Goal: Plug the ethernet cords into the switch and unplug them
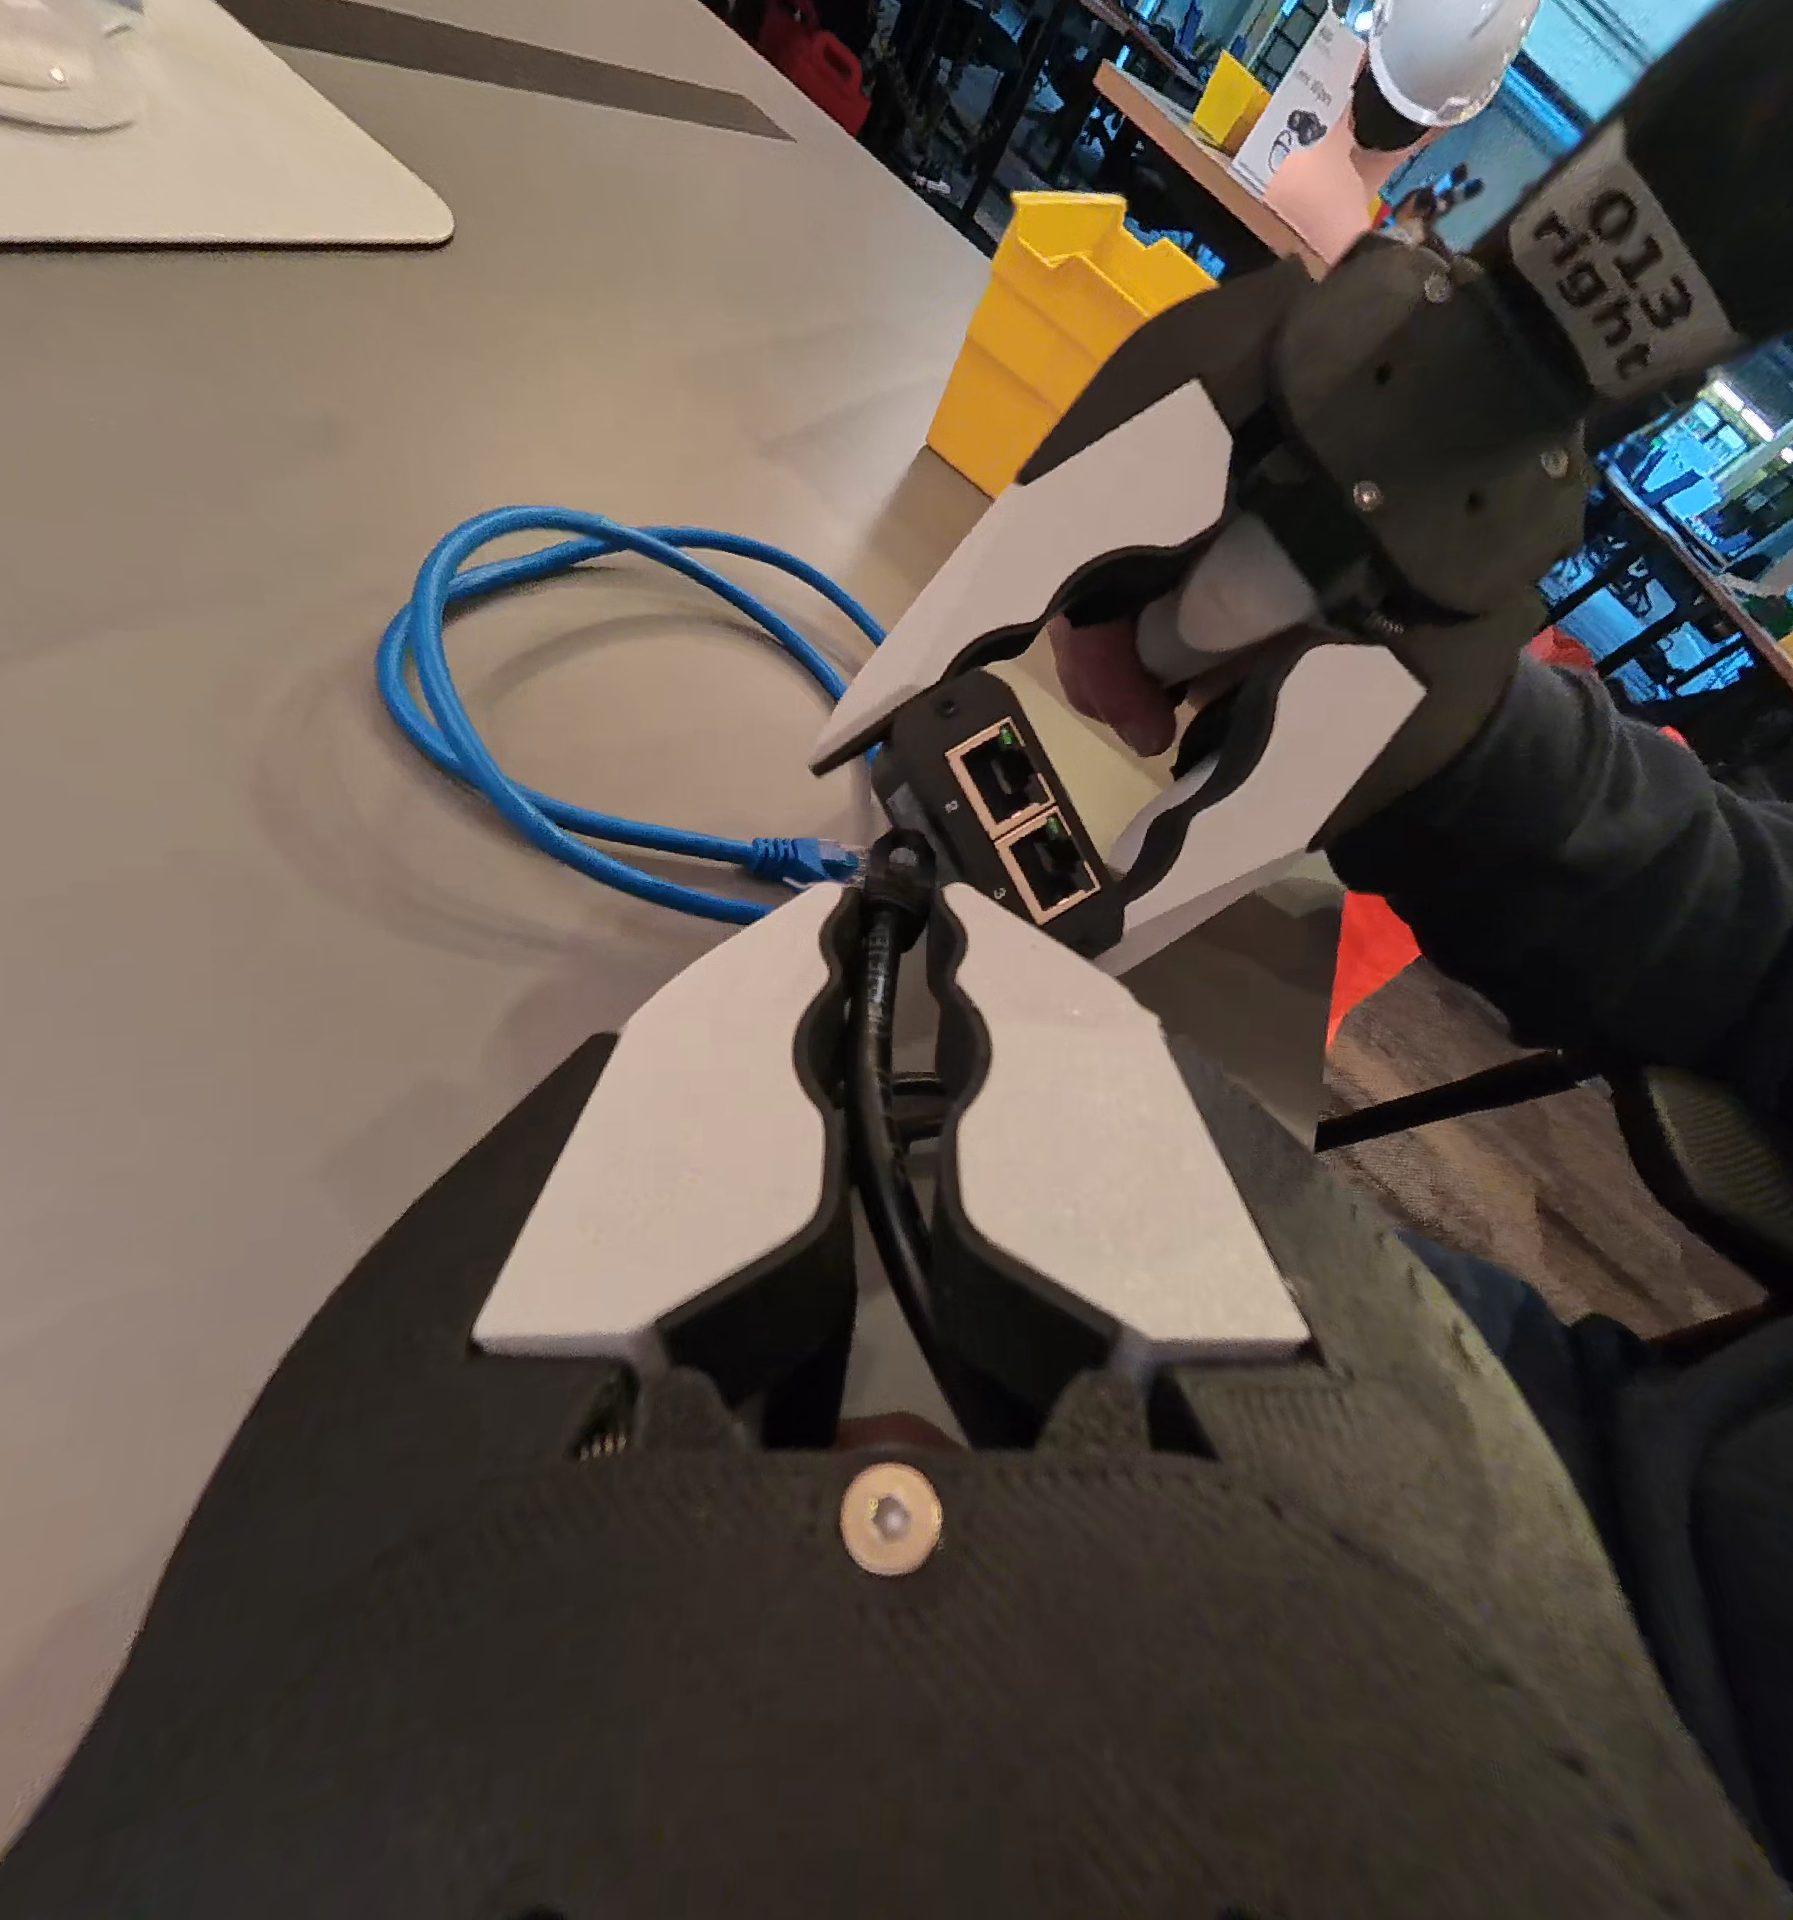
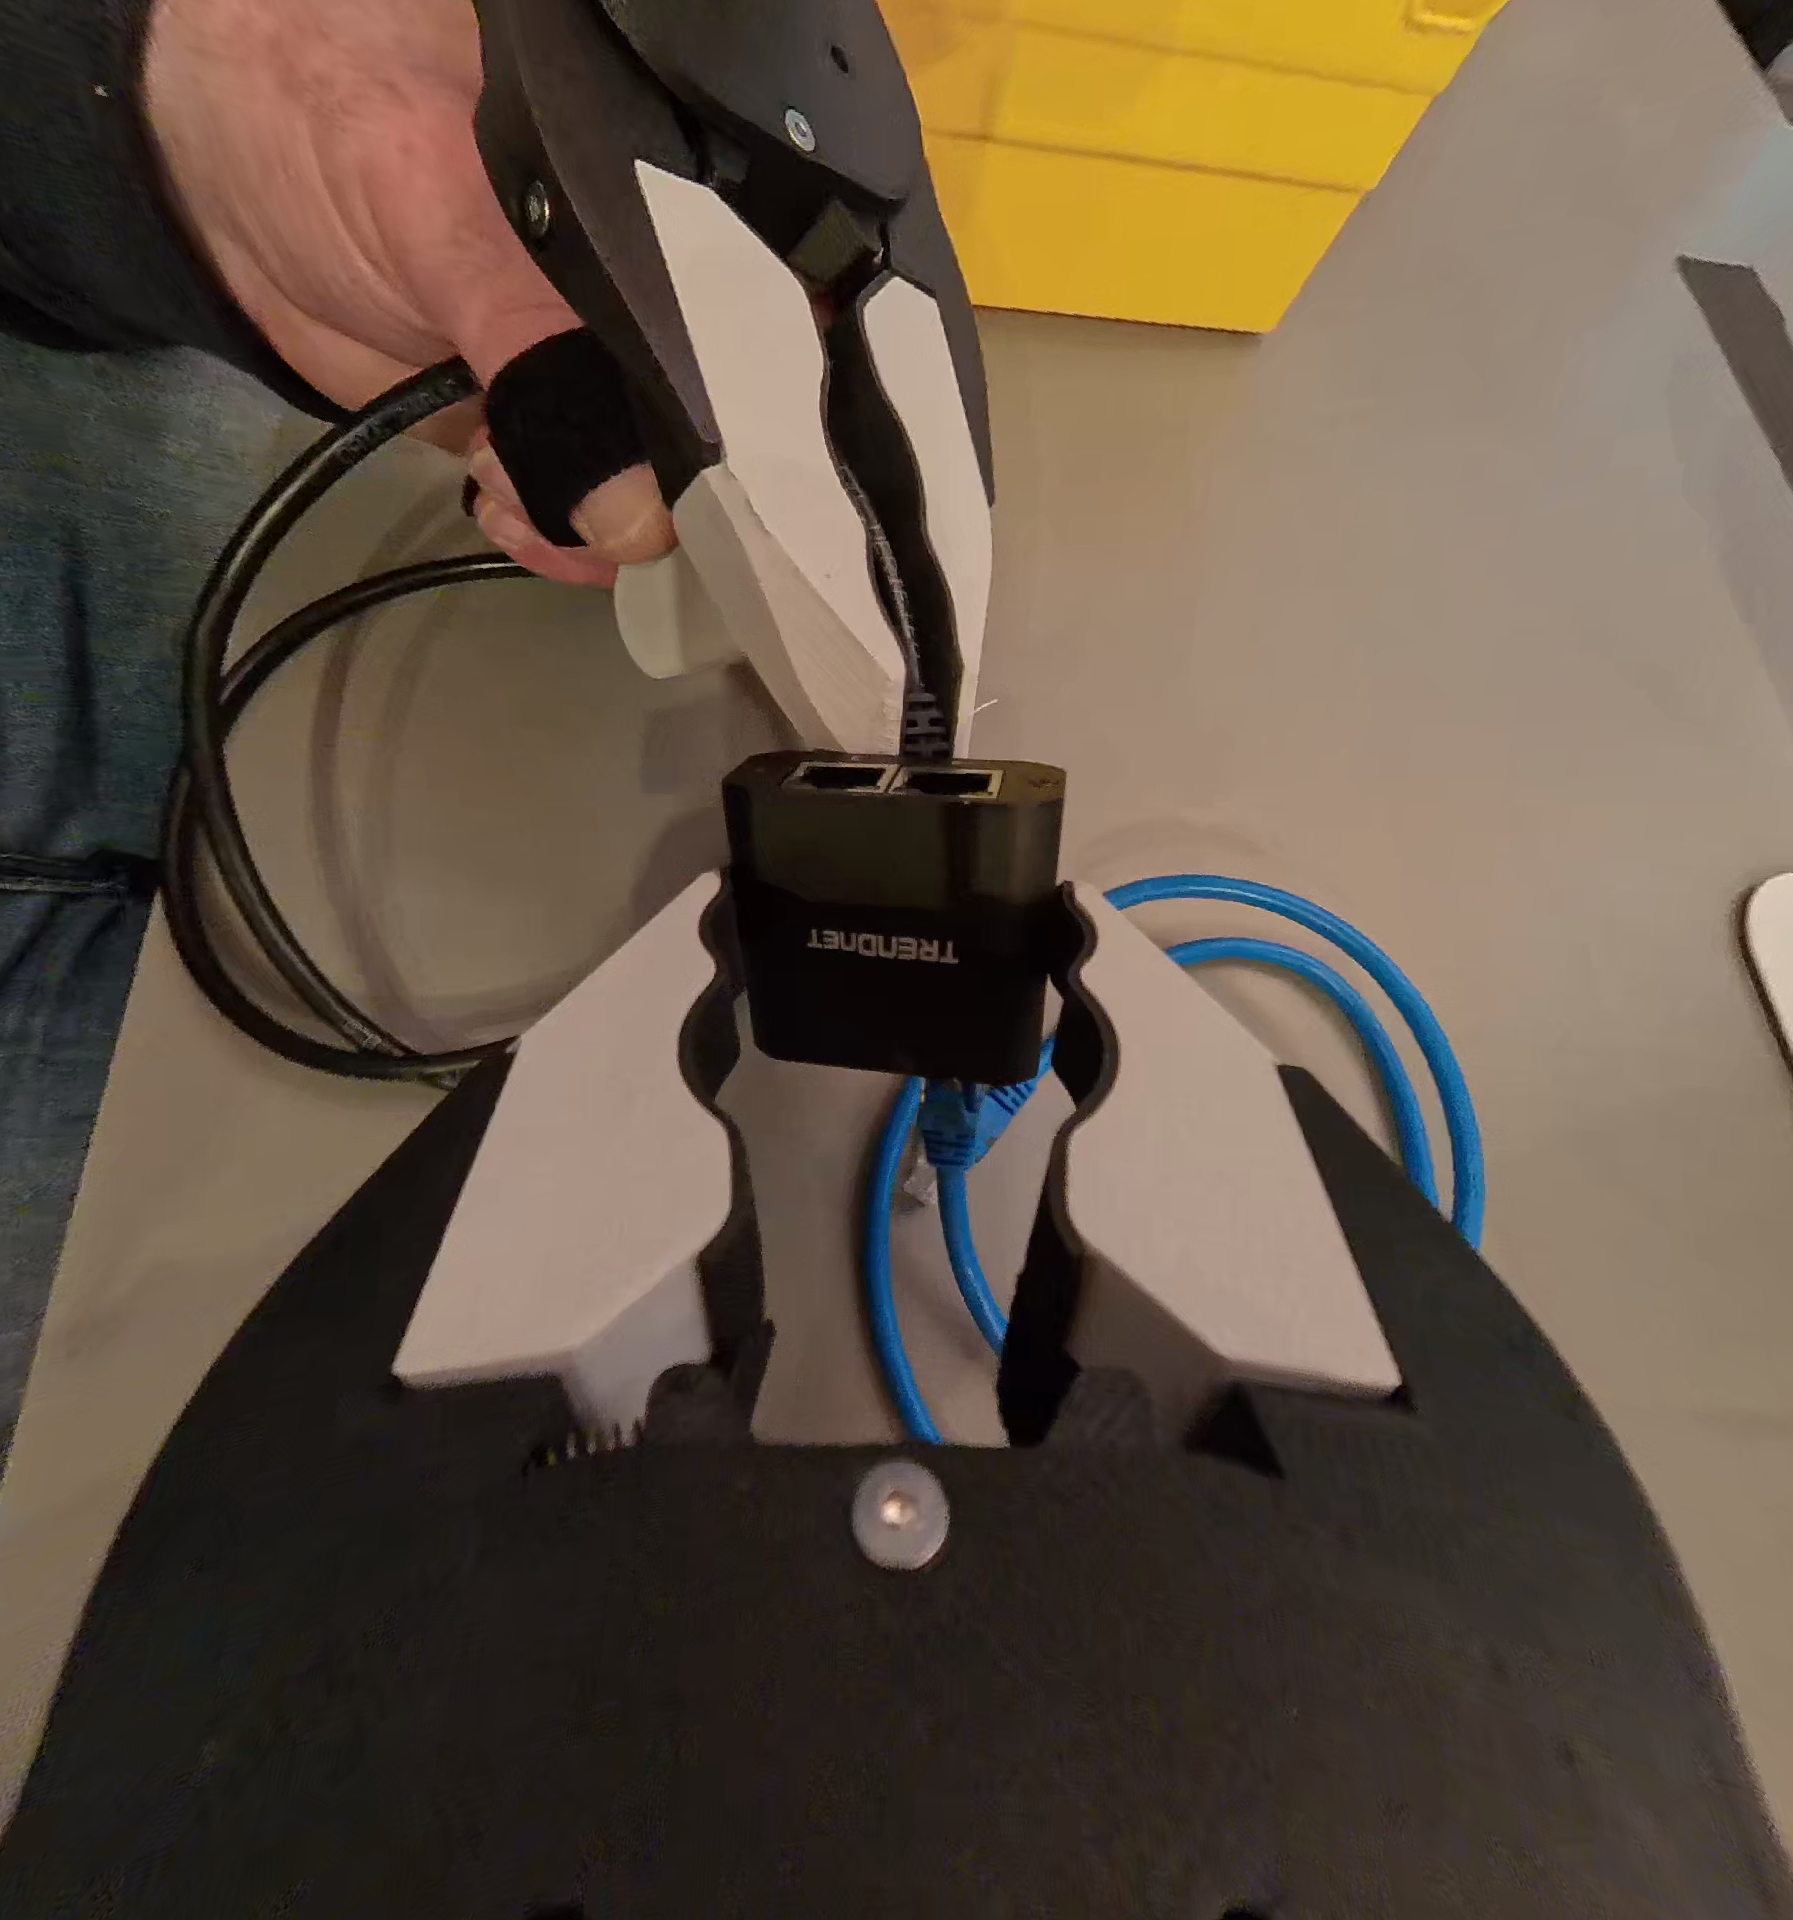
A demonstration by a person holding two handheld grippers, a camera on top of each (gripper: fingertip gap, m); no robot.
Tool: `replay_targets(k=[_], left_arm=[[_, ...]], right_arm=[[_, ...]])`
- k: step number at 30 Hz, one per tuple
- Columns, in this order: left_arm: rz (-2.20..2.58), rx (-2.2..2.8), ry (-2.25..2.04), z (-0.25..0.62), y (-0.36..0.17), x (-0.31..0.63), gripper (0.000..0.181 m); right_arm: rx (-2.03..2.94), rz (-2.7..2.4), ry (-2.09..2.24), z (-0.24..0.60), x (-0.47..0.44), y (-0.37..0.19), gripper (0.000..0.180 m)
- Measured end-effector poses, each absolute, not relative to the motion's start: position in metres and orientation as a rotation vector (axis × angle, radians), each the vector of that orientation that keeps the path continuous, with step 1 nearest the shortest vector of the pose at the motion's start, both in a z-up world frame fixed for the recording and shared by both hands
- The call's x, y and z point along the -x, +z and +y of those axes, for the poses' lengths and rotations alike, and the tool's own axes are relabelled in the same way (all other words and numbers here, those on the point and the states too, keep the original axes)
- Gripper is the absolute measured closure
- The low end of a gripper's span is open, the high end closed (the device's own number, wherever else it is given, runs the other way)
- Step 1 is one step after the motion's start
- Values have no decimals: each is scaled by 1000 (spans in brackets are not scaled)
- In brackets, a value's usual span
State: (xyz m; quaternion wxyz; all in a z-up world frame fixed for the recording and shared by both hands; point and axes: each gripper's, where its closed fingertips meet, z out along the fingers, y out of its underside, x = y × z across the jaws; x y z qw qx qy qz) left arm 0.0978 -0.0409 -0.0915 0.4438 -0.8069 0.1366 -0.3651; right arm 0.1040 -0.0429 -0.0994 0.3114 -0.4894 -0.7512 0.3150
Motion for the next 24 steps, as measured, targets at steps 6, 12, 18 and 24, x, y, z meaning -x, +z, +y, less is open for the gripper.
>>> replay_targets(k=[6, 12, 18, 24], left_arm=[[282, 2065, -907, -39, -103, -95, 169], [247, 2117, -878, -38, -110, -91, 169], [225, 2138, -894, -38, -113, -91, 169], [244, 2112, -902, -39, -108, -91, 169]], right_arm=[[1294, -1912, 711, -43, -92, -117, 121], [1307, -1833, 453, -32, -83, -136, 115], [1246, -1797, 214, -23, -84, -139, 116], [1254, -1836, 218, -24, -85, -140, 117]])
